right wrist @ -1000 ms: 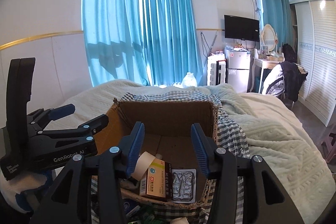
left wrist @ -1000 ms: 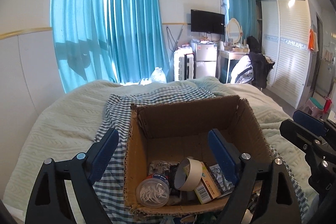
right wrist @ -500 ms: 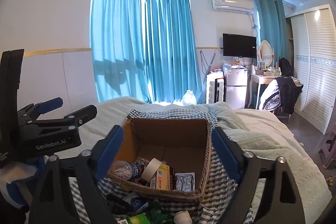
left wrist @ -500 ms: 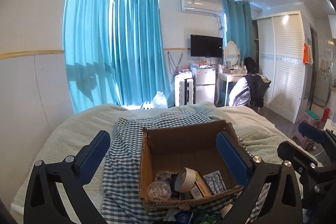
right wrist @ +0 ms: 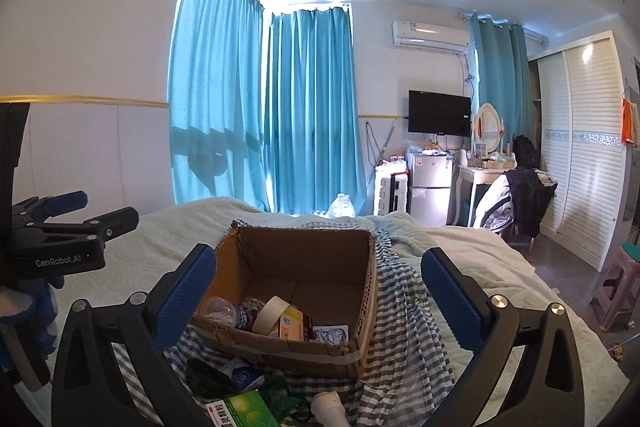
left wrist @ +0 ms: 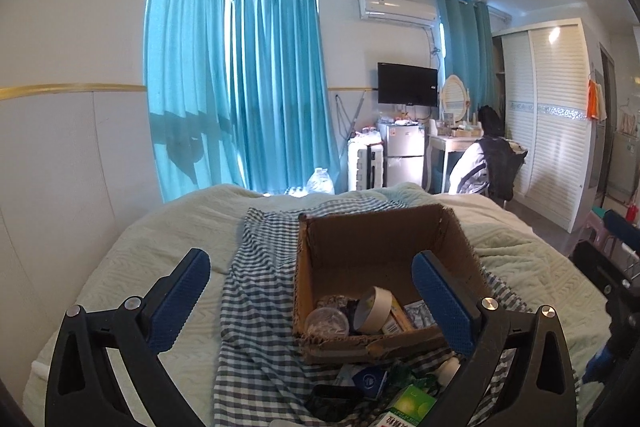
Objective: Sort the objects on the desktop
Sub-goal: 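Move both grippers back to the items on the cloth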
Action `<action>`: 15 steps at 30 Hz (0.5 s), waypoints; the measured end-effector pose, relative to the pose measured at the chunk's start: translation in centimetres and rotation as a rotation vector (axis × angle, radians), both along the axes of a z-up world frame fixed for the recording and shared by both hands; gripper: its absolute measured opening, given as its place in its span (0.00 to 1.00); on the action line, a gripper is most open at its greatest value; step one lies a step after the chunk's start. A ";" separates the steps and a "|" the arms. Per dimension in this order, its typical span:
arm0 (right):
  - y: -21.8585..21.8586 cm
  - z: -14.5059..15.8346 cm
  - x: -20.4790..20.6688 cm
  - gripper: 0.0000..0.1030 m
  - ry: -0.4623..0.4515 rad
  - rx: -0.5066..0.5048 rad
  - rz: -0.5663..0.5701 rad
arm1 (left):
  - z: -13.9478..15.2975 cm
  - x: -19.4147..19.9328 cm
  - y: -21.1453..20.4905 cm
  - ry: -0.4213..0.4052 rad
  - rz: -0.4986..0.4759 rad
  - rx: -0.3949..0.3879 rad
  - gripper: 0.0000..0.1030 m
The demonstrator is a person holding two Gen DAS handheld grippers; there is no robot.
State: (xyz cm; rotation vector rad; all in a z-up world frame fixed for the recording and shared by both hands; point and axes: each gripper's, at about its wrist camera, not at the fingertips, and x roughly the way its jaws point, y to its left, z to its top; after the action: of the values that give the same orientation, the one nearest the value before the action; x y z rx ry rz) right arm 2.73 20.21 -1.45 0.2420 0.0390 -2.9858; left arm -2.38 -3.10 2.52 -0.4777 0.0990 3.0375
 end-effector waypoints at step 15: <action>1.0 -7.1 -1.5 1.00 -0.172 0.031 0.059 | -7.8 -2.1 -1.4 -0.181 0.039 0.017 1.00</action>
State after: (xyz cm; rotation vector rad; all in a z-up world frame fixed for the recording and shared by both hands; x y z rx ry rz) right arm 1.20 21.23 -8.60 0.4912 0.0727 -2.8958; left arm -4.43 -4.51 -5.30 -0.7592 0.0548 3.0124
